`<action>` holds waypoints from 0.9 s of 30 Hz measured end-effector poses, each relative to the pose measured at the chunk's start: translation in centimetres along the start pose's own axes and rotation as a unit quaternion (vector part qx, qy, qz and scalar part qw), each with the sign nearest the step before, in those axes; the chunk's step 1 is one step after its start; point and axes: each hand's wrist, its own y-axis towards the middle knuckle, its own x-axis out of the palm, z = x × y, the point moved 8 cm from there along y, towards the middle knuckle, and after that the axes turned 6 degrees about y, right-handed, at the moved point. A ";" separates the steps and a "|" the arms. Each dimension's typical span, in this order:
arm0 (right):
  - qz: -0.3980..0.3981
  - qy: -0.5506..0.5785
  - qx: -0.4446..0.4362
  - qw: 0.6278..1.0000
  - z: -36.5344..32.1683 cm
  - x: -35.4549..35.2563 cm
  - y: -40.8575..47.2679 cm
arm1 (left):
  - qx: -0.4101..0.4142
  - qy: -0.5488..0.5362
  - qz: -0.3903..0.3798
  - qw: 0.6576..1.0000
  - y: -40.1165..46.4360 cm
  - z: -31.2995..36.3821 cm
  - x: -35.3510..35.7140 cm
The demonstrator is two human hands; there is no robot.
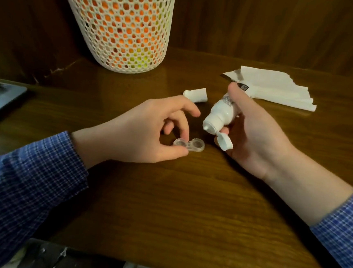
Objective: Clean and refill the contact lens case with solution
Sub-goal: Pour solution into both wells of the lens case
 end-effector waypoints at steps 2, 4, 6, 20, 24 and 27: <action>-0.008 -0.077 -0.045 0.996 -0.4 0.0 -0.2 | 0.003 -0.006 0.004 1.000 -0.1 0.2 0.2; 0.001 -0.128 -0.081 0.988 -0.8 -0.1 -0.5 | -0.005 -0.010 0.005 1.000 0.0 0.3 0.3; 0.009 -0.161 -0.108 0.981 -1.0 -0.1 -0.9 | -0.016 -0.017 0.007 1.000 0.0 0.2 0.4; 0.007 -0.237 -0.162 0.958 -1.2 0.5 -1.3 | -0.027 -0.037 0.007 0.999 0.1 0.3 0.5; 0.011 -0.219 -0.146 0.965 -1.2 0.3 -1.2 | -0.031 -0.038 0.005 0.999 0.2 0.2 0.5; 0.010 -0.204 -0.137 0.969 -1.2 0.3 -1.2 | -0.033 -0.044 0.006 0.998 0.2 0.1 0.5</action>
